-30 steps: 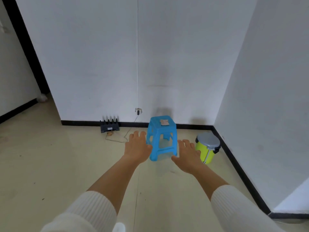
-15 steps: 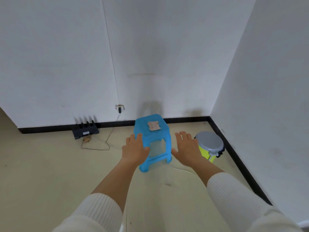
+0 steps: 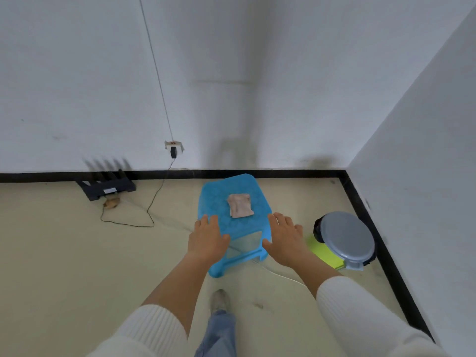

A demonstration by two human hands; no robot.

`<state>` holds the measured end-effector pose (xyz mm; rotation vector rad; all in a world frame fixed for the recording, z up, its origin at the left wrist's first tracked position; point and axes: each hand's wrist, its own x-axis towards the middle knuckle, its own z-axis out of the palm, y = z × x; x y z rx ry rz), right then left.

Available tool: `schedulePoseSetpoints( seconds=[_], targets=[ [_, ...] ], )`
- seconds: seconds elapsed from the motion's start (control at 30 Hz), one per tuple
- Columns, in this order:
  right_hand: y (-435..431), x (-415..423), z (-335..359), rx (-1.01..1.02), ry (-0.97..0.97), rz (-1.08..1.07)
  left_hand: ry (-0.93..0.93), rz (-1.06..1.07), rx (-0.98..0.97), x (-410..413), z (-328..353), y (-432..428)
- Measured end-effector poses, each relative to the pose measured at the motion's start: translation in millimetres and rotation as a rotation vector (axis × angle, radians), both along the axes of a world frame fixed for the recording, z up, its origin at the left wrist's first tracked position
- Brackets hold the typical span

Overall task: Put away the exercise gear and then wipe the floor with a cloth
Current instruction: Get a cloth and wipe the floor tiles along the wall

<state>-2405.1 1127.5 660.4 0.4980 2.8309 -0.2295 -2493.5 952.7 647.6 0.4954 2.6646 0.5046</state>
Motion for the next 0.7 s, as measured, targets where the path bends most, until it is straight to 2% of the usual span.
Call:
schedulePoseSetpoints(
  seconds=[0.3, 0.53, 0.6, 0.7],
  targets=[
    [60, -142, -137, -0.131, -0.122, -0.006, -0.162, -0.05, -0.046, -123, -144, 64],
    [83, -202, -245, -0.038, -0.207, 0.164, -0.137, -0.172, -0.136, -150, -260, 77],
    [85, -210, -263, 0.005, -0.244, 0.228, -0.131, -0.21, -0.175, -149, -279, 76],
    [85, -214, -286, 0.032, -0.194, 0.266, -0.112, -0.199, -0.196, -143, -296, 76]
  ],
)
